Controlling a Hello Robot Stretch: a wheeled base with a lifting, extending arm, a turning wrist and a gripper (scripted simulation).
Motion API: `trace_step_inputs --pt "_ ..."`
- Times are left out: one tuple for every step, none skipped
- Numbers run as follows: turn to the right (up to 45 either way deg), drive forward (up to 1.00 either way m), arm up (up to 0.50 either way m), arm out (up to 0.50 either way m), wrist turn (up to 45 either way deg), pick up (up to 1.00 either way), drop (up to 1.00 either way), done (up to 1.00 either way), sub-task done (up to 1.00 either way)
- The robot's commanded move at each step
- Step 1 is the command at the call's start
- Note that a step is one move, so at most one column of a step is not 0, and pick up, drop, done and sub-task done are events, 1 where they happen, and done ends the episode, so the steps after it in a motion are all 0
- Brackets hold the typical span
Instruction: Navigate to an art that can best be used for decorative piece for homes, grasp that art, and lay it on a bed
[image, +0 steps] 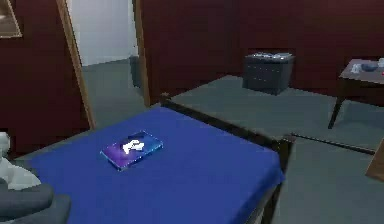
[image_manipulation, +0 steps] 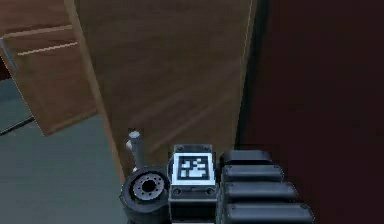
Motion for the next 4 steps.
trace_step_inputs --pt "30.0 0.00 0.00 0.00 0.0 0.00 0.00 0.00 0.00" --pt "-45.0 0.00 0.00 0.00 0.0 0.00 0.00 0.00 0.00" --pt "-45.0 0.00 0.00 0.00 0.0 0.00 0.00 0.00 0.00" --pt "-45.0 0.00 0.00 0.00 0.0 0.00 0.00 0.00 0.00"
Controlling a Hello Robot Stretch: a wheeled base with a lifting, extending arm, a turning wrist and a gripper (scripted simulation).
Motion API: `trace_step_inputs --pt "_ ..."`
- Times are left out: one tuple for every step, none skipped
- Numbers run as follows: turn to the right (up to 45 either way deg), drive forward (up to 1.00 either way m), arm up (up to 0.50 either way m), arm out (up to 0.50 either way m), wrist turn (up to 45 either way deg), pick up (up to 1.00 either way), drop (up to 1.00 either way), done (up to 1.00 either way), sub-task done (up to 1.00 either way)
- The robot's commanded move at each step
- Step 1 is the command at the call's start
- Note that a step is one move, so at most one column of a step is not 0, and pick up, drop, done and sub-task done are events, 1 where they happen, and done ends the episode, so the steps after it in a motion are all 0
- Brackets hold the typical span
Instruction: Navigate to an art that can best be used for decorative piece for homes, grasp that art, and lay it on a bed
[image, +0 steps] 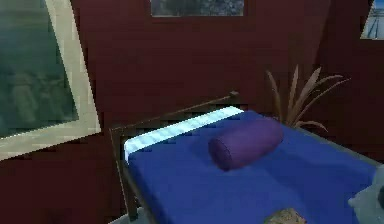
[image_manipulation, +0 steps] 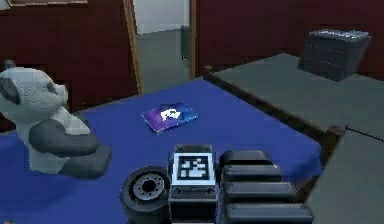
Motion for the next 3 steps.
trace_step_inputs --pt "-33.0 0.00 0.00 0.00 0.0 0.00 0.00 0.00 0.00" --pt "0.0 0.00 0.00 0.48 0.0 0.00 0.00 0.00 0.00" --pt "0.0 0.00 0.00 0.00 45.0 0.00 0.00 0.00 0.00"
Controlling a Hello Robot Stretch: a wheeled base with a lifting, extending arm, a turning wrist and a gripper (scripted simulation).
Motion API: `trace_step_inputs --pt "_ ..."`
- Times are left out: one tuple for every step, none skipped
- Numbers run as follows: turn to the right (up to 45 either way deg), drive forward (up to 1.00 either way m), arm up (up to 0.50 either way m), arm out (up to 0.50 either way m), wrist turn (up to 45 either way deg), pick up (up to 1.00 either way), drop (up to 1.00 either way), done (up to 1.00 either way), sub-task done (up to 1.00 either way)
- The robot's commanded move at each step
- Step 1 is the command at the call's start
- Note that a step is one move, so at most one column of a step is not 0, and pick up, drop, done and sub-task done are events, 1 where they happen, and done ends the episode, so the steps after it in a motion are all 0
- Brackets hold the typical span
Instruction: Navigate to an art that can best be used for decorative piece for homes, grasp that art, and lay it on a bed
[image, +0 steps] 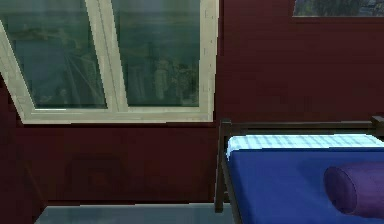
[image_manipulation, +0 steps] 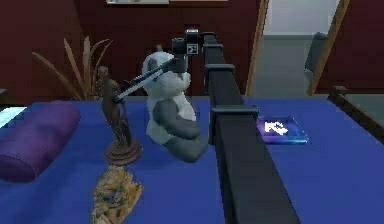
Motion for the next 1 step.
trace_step_inputs --pt "0.0 0.00 0.00 0.00 45.0 0.00 0.00 0.00 0.00"
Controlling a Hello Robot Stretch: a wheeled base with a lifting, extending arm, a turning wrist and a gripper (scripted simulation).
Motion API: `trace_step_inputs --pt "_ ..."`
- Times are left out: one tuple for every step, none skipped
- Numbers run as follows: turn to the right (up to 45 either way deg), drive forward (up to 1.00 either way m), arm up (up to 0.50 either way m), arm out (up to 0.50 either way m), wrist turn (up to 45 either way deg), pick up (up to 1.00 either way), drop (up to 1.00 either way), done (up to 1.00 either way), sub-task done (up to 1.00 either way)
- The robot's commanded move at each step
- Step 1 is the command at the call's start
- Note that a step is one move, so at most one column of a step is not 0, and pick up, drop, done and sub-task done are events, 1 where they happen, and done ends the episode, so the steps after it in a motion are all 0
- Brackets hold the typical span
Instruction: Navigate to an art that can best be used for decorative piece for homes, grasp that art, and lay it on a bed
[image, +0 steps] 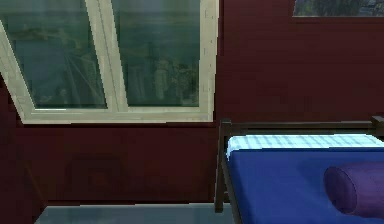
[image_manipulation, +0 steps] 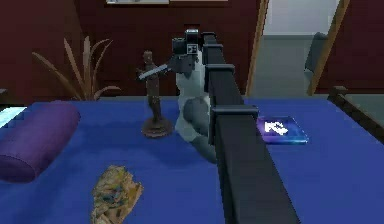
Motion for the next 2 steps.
trace_step_inputs --pt "0.0 0.00 0.00 0.00 45.0 0.00 0.00 0.00 0.00" --pt "0.0 0.00 -0.02 0.00 0.0 0.00 0.00 0.00 0.00"
